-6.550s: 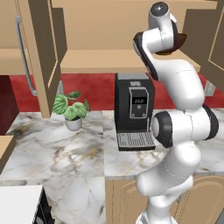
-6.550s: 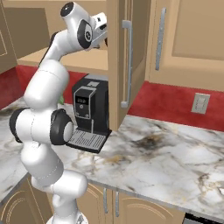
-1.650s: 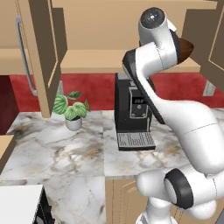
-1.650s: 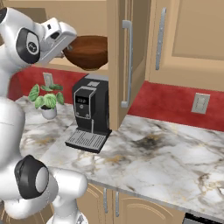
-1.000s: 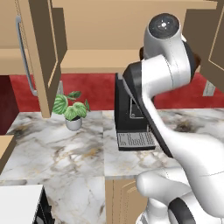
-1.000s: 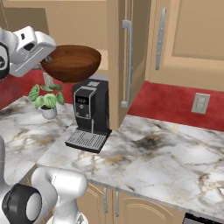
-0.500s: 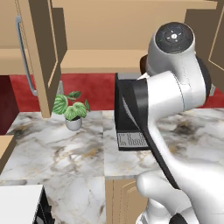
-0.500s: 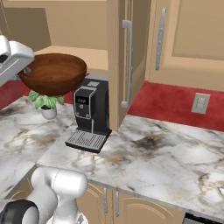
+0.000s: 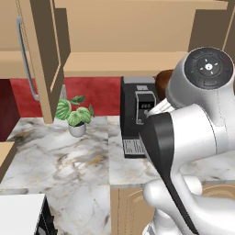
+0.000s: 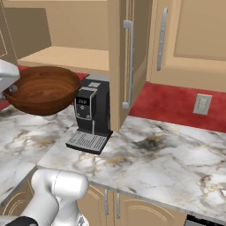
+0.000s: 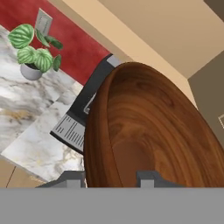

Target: Move the bowls from the cabinet to the plates on the dining table.

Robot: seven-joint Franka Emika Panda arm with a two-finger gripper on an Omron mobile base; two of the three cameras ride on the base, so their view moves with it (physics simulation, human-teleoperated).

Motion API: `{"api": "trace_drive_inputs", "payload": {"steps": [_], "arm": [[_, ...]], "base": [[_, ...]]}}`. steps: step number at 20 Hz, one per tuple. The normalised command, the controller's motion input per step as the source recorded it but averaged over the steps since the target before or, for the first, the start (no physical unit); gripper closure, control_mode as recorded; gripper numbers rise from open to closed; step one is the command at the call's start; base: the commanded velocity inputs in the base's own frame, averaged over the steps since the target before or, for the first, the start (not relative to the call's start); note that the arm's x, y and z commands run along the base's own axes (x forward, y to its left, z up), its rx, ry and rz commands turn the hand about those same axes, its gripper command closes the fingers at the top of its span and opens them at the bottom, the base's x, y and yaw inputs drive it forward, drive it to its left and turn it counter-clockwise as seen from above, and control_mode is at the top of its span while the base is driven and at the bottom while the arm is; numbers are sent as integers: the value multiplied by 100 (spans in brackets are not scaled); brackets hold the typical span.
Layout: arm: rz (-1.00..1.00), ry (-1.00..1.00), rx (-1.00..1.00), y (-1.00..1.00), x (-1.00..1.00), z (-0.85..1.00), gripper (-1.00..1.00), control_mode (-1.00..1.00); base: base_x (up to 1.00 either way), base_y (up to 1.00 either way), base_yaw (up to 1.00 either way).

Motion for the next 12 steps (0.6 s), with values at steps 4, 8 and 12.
{"api": "trace_drive_inputs", "payload": {"steps": [4,8,12], "arm": [[0,0,0,0,-1,0,100,-100],[0,0,0,0,0,0,100,-100],[0,0,0,0,0,0,100,-100]], "base": [[0,0,0],[0,0,0],[0,0,0]]}}
